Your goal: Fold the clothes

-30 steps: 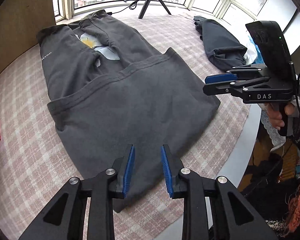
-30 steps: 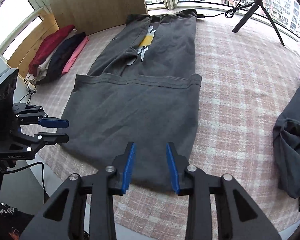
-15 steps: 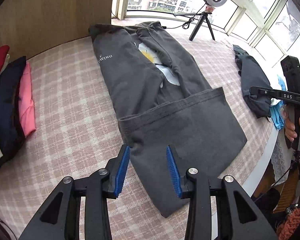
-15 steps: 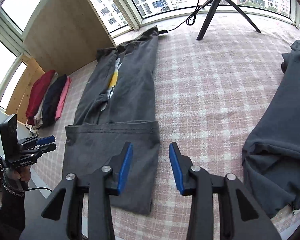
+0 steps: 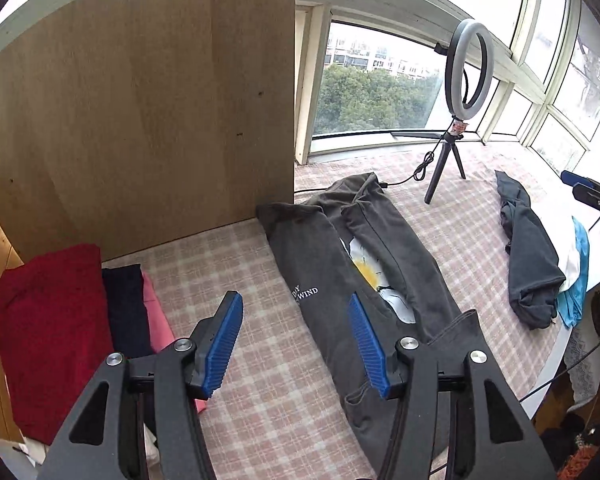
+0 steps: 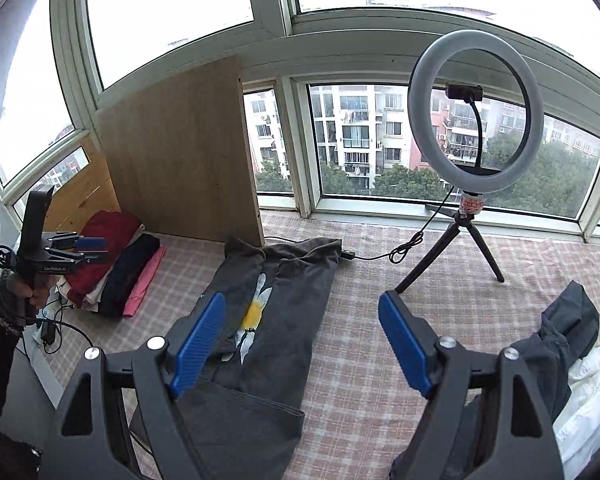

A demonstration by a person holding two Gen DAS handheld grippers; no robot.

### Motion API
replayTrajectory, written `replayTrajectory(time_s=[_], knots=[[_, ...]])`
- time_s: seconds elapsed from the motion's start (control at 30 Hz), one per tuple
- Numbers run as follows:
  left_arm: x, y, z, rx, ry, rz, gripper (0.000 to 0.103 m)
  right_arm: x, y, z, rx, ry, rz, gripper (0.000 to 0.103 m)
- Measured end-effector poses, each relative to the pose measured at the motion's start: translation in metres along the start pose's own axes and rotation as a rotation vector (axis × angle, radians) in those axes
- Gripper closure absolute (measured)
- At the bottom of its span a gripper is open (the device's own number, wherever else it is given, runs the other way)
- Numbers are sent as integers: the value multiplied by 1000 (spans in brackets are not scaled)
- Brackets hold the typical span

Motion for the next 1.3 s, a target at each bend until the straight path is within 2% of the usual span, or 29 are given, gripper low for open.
replayTrajectory(time_s=[0.1,0.3,0.43,0.5,0.6,0.77,0.9,1.3], knots=[[11,-4,-44,-16,42,-4,50,4,-23,-64,-15,65,-39,49],[30,-8,-141,-5,140,-59,50,-1,-65,-197,-13,245,-81,50],[45,1,-189,-39,170,-4,50,5,-85,-255,5,312,-86,50],[49,6,-209,-25,183,4,50,11,-94,-274,28,323,-100,50],[55,14,-230,-6,191,22,50,20,-98,-294,44,325,-67,50],[60,17,-246,-31,203,63,50,34,-97,-318,58,333,7,50],[63,6,-249,-18,201,33,50,39,-96,-334,50,358,58,50],[62,-15,-249,5,190,-16,50,35,-93,-354,71,395,80,50]])
Point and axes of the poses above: each gripper's, at about its wrist camera, not at the fingertips, and z roughly against the way its jaws point, y to its left, x to its top, the point moved 3 cm from there along -z, roughly the way its jaws point, and after that the axes turned 7 degrees about x, right-handed, at the moved point
